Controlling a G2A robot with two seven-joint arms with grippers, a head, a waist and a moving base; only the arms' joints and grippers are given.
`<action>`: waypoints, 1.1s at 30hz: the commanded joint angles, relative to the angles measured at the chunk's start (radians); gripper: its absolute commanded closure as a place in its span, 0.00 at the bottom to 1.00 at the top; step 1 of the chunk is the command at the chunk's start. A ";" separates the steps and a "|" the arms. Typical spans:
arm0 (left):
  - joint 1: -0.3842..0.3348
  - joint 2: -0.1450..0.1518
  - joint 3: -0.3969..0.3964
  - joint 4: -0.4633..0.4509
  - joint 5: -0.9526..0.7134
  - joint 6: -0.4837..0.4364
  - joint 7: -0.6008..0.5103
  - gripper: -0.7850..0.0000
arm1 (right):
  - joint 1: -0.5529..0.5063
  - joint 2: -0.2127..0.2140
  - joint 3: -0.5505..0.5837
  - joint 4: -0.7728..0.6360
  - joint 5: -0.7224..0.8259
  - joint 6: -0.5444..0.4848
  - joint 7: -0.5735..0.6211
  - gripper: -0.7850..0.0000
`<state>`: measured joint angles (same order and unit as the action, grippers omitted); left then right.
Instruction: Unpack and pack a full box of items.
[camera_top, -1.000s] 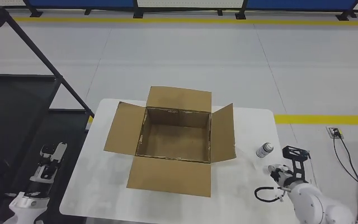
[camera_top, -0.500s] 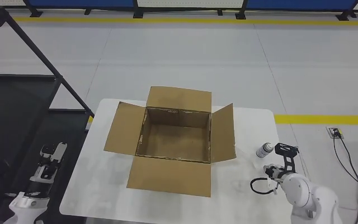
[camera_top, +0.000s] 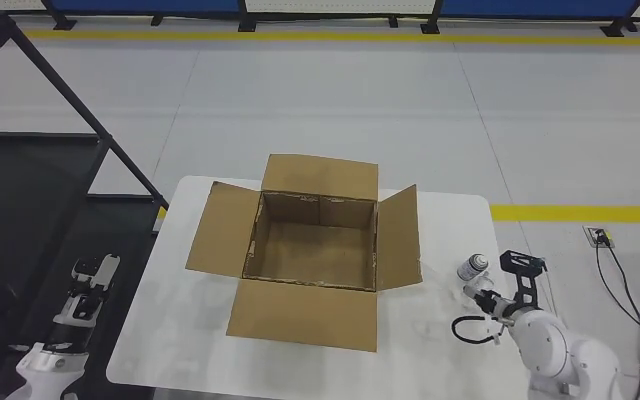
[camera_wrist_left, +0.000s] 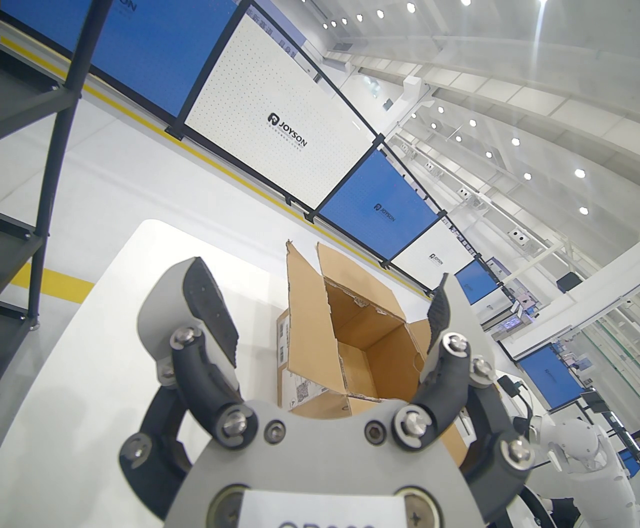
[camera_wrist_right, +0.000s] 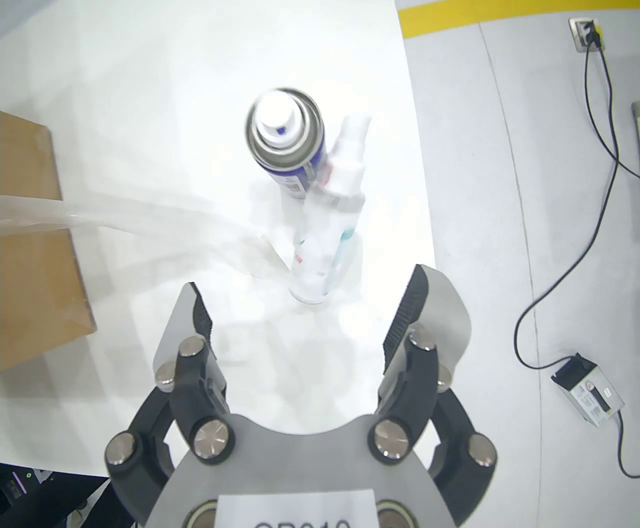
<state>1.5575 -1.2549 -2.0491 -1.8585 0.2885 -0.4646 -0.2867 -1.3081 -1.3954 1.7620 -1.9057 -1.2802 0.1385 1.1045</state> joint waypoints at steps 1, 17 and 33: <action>0.000 0.000 0.000 0.000 0.000 0.000 0.000 0.00 | -0.013 0.002 -0.009 -0.025 -0.012 -0.001 0.011 0.00; 0.000 0.000 0.000 0.000 0.000 0.000 0.000 0.00 | 0.042 0.012 -0.033 0.026 -0.020 0.050 -0.011 0.00; 0.000 0.000 0.000 0.000 0.000 0.000 0.000 0.00 | 0.055 0.015 -0.041 -0.078 0.543 -0.153 -0.104 0.27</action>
<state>1.5575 -1.2549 -2.0491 -1.8585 0.2885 -0.4646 -0.2867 -1.2762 -1.3811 1.7245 -1.9983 -0.8116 -0.0140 0.9841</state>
